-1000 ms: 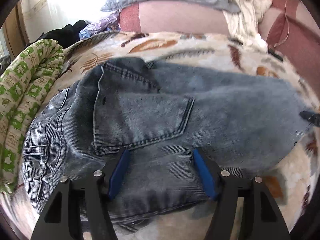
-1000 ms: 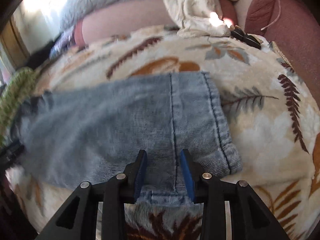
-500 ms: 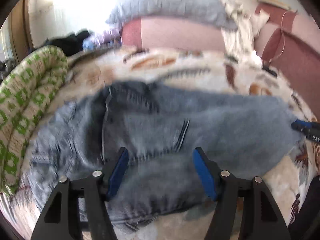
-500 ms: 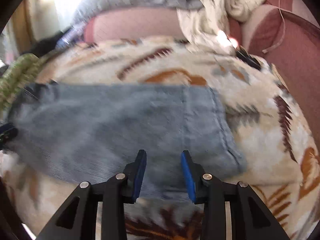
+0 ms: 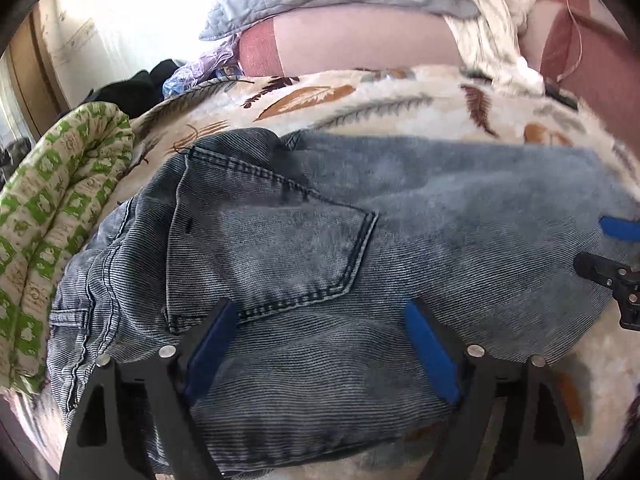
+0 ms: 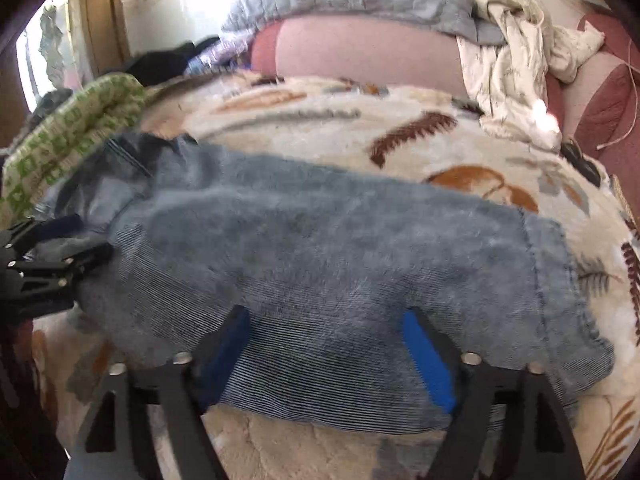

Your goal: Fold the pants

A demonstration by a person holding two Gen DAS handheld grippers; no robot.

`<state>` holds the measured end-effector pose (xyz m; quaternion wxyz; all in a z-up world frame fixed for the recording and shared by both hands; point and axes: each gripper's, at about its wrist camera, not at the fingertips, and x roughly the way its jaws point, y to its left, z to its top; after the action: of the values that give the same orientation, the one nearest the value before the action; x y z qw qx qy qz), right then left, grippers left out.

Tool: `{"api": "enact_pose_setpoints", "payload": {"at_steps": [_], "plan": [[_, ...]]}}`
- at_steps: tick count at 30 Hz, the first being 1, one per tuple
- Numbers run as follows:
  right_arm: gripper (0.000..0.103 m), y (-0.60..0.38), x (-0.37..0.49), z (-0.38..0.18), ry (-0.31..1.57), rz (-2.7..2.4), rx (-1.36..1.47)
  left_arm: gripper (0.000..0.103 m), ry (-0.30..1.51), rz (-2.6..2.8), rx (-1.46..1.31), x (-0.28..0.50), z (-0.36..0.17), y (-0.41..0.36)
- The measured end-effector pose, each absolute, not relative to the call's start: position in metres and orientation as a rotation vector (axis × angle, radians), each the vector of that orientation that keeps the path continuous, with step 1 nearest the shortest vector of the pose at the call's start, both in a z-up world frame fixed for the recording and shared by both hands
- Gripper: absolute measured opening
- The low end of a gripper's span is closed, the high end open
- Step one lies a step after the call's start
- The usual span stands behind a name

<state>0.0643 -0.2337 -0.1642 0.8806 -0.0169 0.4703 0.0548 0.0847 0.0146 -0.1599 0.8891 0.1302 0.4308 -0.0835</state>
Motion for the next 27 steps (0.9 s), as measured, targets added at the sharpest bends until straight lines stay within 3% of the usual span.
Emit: {"api": "enact_pose_setpoints", "payload": {"at_steps": [10,27], "plan": [[0.088,-0.2363,0.062,-0.1708,1.044,0.086,-0.035,0.099,0.973,-0.168,0.252,0.0864,-0.1643,0.0206],[0.089,-0.2315,0.0598,-0.1657,1.095,0.043,-0.063,0.101,0.983,-0.19,0.251,0.0838,-0.1624,0.0223]]}}
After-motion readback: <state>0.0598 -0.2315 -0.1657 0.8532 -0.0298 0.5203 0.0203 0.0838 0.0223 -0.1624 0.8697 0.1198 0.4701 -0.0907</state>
